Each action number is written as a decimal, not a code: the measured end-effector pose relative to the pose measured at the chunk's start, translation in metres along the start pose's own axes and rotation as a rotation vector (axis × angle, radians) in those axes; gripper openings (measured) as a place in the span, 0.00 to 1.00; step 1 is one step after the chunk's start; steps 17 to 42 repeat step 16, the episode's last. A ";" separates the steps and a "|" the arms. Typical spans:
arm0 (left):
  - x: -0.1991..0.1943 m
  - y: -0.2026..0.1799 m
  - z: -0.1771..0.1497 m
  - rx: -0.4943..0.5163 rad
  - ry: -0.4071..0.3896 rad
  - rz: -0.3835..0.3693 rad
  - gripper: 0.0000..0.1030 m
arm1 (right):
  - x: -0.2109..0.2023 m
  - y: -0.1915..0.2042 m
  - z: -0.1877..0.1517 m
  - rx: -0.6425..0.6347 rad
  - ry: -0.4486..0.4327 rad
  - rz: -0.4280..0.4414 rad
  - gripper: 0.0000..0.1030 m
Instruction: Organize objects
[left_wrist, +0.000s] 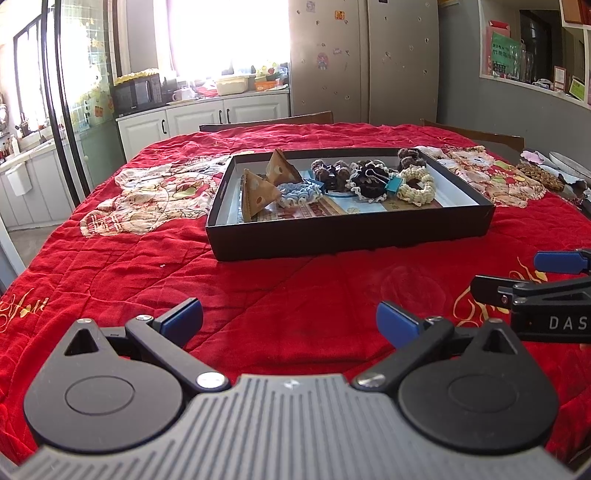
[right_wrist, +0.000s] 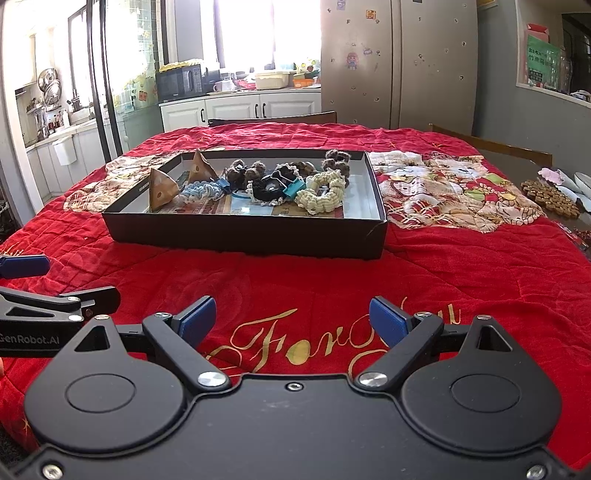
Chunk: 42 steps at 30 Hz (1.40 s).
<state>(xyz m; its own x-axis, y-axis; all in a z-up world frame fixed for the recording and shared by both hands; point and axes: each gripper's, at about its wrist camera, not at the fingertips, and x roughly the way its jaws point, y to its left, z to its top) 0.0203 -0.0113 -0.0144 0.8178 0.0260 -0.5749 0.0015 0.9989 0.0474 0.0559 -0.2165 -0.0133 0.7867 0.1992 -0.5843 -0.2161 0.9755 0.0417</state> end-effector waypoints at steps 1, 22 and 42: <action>0.000 0.000 0.000 0.001 0.001 -0.001 1.00 | 0.000 0.000 0.000 0.001 0.001 0.000 0.87; 0.001 -0.001 -0.002 0.007 0.002 -0.025 1.00 | 0.003 0.000 -0.003 0.006 0.009 0.003 0.87; 0.001 -0.001 -0.002 0.007 0.002 -0.025 1.00 | 0.003 0.000 -0.003 0.006 0.009 0.003 0.87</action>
